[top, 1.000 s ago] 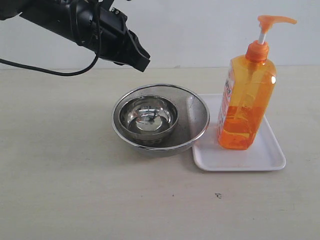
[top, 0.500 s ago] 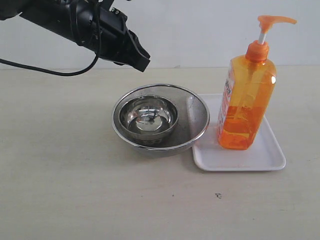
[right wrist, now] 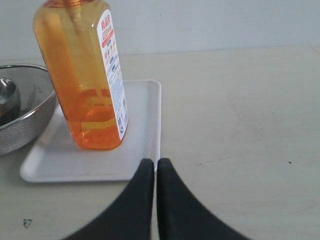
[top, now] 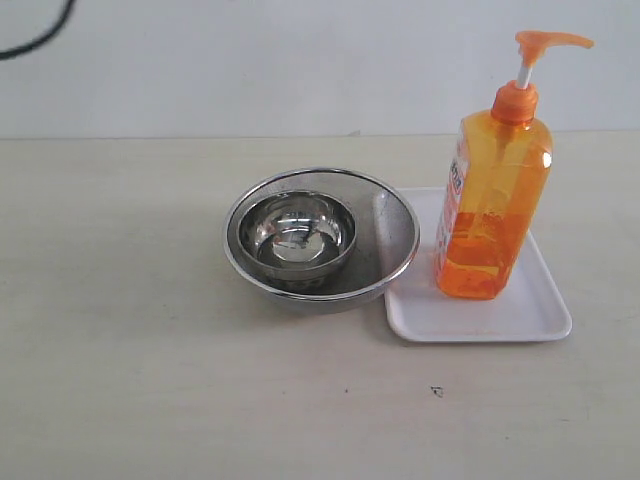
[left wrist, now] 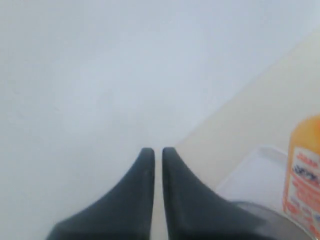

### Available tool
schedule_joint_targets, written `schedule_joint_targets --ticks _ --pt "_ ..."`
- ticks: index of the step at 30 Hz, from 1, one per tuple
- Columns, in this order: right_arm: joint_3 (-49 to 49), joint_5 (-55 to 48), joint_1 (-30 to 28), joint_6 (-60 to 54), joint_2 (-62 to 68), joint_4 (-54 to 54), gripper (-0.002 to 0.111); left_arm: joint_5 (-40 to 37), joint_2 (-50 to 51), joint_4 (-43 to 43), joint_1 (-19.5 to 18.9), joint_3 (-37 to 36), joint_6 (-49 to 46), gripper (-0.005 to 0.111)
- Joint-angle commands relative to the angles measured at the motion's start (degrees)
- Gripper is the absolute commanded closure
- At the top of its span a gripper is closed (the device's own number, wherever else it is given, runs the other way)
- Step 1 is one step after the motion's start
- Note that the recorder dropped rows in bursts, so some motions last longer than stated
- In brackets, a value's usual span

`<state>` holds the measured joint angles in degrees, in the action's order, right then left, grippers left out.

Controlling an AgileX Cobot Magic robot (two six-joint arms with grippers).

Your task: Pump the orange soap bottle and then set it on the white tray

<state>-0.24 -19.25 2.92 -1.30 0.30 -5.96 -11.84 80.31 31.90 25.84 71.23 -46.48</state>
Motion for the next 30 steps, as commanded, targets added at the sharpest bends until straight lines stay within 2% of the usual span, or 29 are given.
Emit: schedule_joint_targets --ticks 1,3,8,16,18,24,28,30 --pt "0.24 0.17 -0.03 0.02 -0.3 0.36 0.108 5.88 -17.85 0.65 0.01 -11.58 3.45 0.102" --pt "0.24 0.17 -0.03 0.02 -0.3 0.36 0.108 5.86 -27.97 0.65 0.01 -19.75 6.86 0.102" --pt "0.24 0.17 -0.03 0.02 -0.3 0.36 0.108 5.86 -44.25 0.65 -1.78 -34.26 9.65 0.102" --pt "0.24 0.17 -0.03 0.02 -0.3 0.36 0.108 5.86 -71.92 0.4 -13.47 -55.52 19.31 0.102" --pt "0.24 0.17 -0.03 0.02 -0.3 0.36 0.108 5.86 -76.34 -1.23 -14.27 -59.25 18.26 0.102" --pt "0.24 0.17 -0.03 0.02 -0.3 0.36 0.108 6.35 -80.31 -2.43 -14.56 -68.07 16.05 0.102" --pt "0.24 0.17 -0.03 0.02 -0.3 0.36 0.108 8.67 -80.31 -1.69 -14.56 -71.23 21.23 0.102" --pt "0.24 0.17 -0.03 0.02 -0.3 0.36 0.108 4.83 -80.31 -1.23 -14.56 -71.23 24.41 0.102"
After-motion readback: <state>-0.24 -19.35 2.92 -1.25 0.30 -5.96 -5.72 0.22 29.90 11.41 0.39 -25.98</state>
